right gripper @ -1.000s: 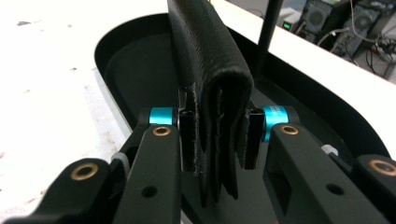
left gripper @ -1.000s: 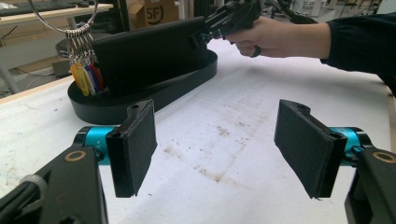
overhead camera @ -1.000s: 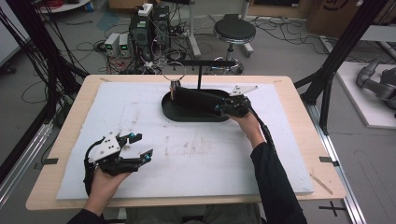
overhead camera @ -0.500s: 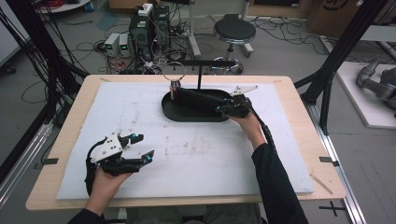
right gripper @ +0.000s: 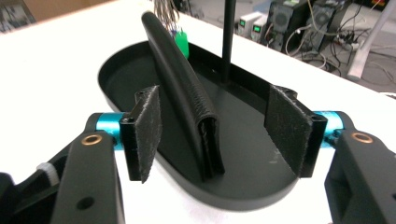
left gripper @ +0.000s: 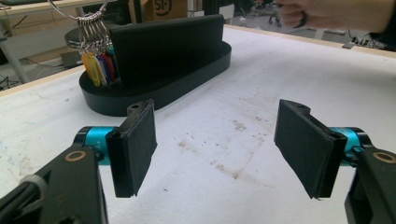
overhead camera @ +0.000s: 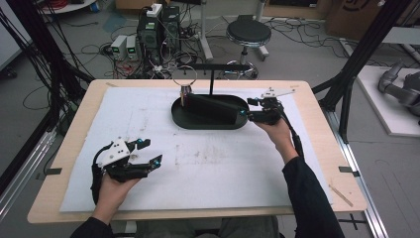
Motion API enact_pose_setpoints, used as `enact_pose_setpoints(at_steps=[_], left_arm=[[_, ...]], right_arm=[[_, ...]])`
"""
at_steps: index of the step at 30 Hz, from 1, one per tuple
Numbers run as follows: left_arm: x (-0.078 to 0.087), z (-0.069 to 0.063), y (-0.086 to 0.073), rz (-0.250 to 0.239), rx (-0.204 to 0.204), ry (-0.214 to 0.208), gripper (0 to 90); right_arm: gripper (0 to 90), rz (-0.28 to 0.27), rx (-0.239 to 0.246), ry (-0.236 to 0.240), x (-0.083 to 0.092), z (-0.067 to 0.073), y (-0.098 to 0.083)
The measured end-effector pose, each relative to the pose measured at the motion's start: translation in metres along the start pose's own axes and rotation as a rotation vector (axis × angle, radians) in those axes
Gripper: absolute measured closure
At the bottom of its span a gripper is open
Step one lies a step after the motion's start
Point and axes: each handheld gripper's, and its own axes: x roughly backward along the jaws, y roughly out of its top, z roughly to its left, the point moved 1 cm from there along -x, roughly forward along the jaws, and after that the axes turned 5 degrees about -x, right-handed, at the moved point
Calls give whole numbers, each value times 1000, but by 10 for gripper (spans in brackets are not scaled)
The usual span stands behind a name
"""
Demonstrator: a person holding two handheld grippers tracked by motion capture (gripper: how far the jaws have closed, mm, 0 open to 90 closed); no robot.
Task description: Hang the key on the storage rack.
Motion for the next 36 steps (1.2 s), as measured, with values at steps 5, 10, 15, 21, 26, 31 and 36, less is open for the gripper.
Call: enact_pose_setpoints(at_steps=[5, 10, 15, 21, 26, 31, 36], left_arm=[[-2, 2, 1, -1, 0, 9, 289], [-2, 4, 1, 4, 0, 26, 283], [-1, 7, 1, 6, 3, 48, 280], [-1, 8, -1, 19, -1, 68, 274], [-2, 9, -5, 35, -2, 85, 270], [0, 11, -11, 47, 5, 108, 255], [1, 15, -16, 62, 11, 122, 239]], right_arm=[[329, -26, 0, -14, 33, 6, -9], [307, -62, -11, -35, 63, 13, -25], [264, -94, -14, -61, 86, 22, -43], [253, -128, -3, -115, 105, 36, -67], [246, -129, -27, -146, 112, 35, -78], [243, -115, -63, -160, 112, 28, -85], [229, -94, -64, -170, 109, 24, -88]])
